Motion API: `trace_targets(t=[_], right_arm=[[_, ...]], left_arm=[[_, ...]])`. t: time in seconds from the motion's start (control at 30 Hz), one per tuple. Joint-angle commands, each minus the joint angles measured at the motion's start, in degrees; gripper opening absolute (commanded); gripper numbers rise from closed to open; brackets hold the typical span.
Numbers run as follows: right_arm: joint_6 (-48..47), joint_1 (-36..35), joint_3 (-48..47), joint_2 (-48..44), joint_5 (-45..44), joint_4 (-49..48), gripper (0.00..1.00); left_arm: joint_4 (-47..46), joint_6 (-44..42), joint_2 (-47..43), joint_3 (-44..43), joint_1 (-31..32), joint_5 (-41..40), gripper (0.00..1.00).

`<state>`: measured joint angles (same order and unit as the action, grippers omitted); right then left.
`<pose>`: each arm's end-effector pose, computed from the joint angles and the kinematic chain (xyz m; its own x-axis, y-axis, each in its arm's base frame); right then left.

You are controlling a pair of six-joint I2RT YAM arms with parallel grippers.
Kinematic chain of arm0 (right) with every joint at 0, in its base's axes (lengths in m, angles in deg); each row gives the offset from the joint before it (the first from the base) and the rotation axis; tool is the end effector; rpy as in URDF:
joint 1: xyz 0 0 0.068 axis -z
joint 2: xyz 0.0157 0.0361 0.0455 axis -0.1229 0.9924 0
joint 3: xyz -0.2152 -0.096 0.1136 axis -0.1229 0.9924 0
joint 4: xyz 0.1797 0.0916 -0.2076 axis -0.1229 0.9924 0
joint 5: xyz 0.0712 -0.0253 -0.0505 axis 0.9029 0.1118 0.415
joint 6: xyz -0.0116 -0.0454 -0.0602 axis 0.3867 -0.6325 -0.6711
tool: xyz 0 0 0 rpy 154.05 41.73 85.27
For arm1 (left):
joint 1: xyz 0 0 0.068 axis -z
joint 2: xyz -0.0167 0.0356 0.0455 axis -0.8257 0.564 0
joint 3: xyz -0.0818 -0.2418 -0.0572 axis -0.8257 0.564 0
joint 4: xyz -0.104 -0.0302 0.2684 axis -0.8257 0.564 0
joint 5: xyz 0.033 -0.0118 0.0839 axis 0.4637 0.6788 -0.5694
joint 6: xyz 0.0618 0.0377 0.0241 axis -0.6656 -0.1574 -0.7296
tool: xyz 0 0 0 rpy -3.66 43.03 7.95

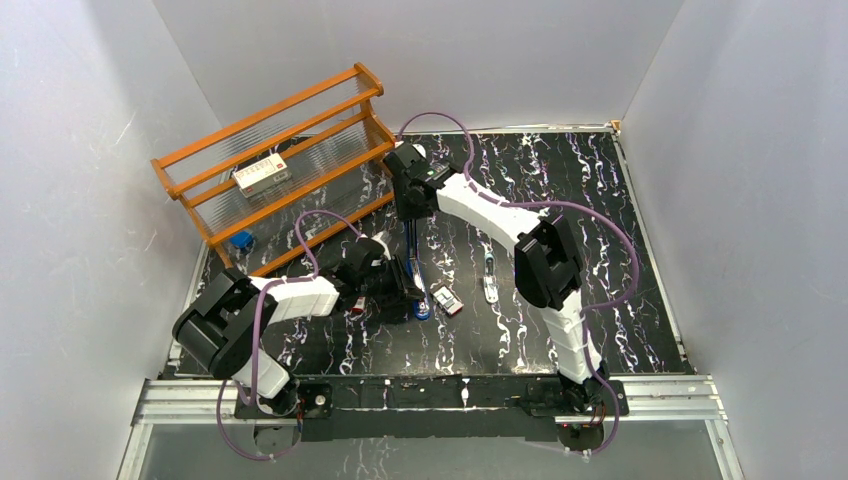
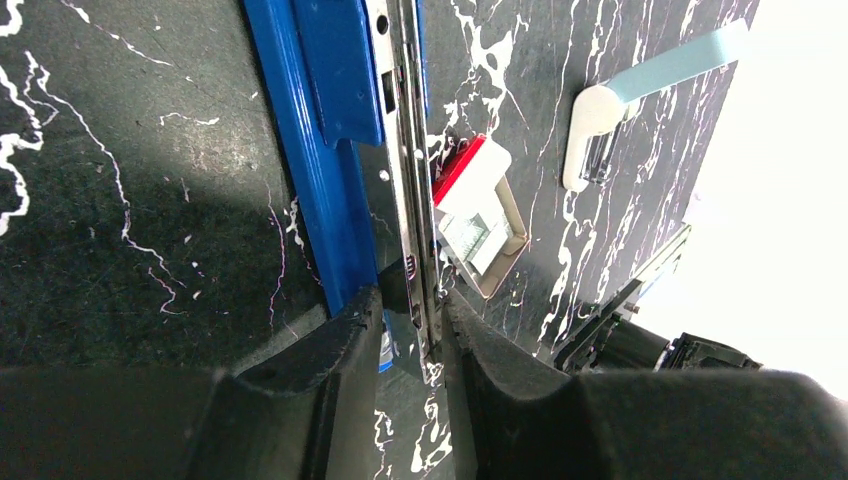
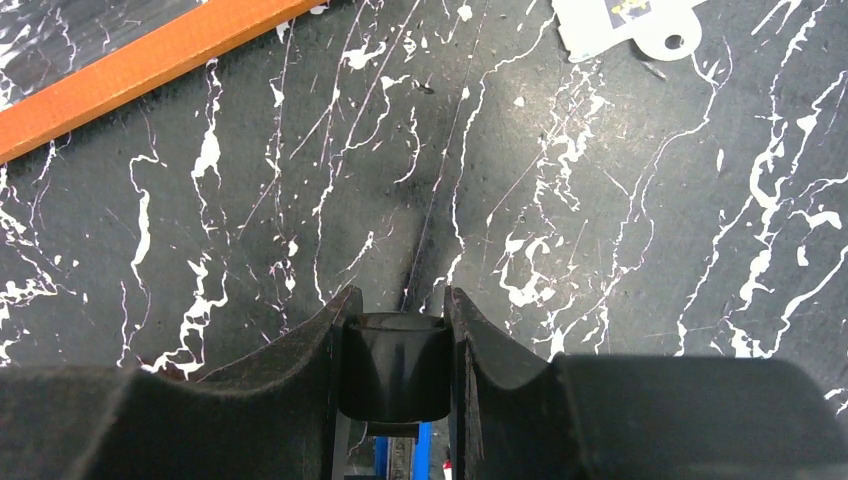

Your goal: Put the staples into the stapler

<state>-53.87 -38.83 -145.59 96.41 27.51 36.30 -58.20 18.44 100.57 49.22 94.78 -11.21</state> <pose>0.3752 0.3632 0.2242 -0.7636 -0.1313 -0.6322 -0.2535 0.9615 0.1065 0.2414 -0.2196 0.0951 -0.9039 -0.2907 -0.3136 0.0559 0.6468 -0.7606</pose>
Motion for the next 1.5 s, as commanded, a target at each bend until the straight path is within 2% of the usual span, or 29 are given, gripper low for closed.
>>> trace_targets(t=[0.0,0.17,0.27,0.47,0.7,0.87,1.17,1.33,1.47], right_arm=[[-0.46,1.55,-4.95,0.39,1.88,-6.79,0.4],[-0.65,2.18,-6.37,0.28,2.91,-7.46,0.55],[-1.2,2.31,-6.95,0.07,3.29,-7.85,0.61],[-2.32,2.46,-6.49,-0.92,3.4,-7.97,0.68],[-2.91,2.9,-2.17,-7.22,3.13,-10.32,0.71],[-3.14,3.25,5.61,-15.01,2.19,-14.38,0.73],[-5.13,3.6,20.57,-28.35,0.47,-16.8,0.73],[-7.33,3.57,33.06,-36.7,2.57,-16.92,0.71],[-9.39,3.56,41.87,-42.72,6.06,-14.64,0.65]], left_arm=[[6.75,-2.9,0.99,0.76,0.44,1.73,0.25],[6.91,-3.31,1.77,0.57,0.44,2.05,0.26],[7.16,-3.47,2.14,0.56,0.43,1.85,0.26],[7.49,-3.58,1.64,0.48,0.43,1.79,0.28],[9.94,-4.46,-0.3,-1.42,0.39,0.97,0.4],[11.76,-5.31,-1.94,-3.25,0.34,-0.16,0.53],[12.59,-6.04,-5.53,-4.5,0.05,-0.41,0.63],[12.82,-7.18,-12.82,-3.75,-0.06,-1.82,0.7],[17.32,-9.22,-20.51,-3.21,-0.05,-7.43,0.72]])
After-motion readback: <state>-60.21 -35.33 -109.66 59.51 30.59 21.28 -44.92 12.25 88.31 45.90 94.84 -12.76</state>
